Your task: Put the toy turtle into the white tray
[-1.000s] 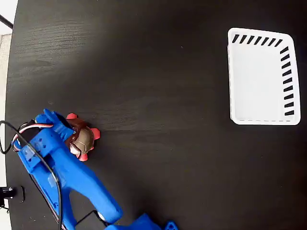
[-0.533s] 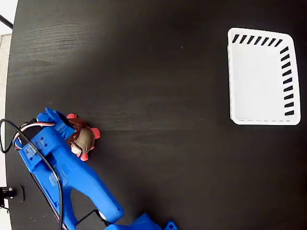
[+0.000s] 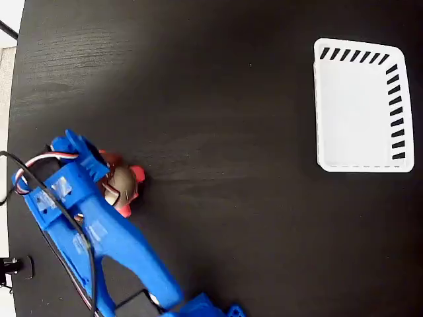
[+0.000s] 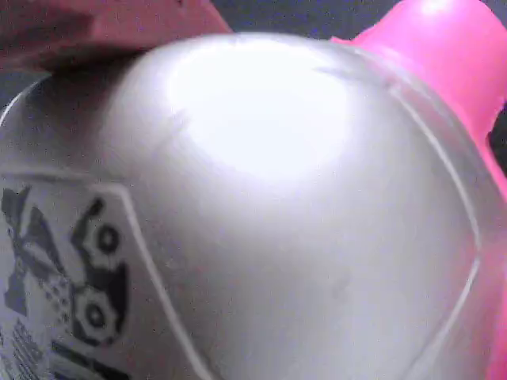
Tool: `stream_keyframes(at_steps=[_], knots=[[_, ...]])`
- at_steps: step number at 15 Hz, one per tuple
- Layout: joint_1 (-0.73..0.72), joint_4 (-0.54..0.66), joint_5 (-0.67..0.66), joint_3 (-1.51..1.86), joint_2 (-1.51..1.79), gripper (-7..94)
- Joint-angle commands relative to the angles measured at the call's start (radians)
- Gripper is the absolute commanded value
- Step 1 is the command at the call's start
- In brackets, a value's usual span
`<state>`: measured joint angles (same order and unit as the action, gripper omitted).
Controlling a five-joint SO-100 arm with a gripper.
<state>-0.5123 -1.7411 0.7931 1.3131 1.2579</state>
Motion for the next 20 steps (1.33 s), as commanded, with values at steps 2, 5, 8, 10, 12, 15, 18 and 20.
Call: stream_keyframes(at_steps=[2,5,8,10,12,15,18,20], knots=[[0.083,-0.060,-0.183,-0.144,0.314,0],[0.170,-0.060,-0.293,-0.098,0.388,0],[0.367,-0.060,-0.511,-0.046,0.460,0],[0.532,-0.060,-0.652,-0.080,0.471,0],[0.672,-0.060,-0.759,-0.110,0.469,0],[0.848,-0.052,-0.874,-0.156,0.430,0],[1.026,-0.029,-0.919,-0.322,0.302,0],[1.095,-0.051,-0.910,-0.472,0.155,0]])
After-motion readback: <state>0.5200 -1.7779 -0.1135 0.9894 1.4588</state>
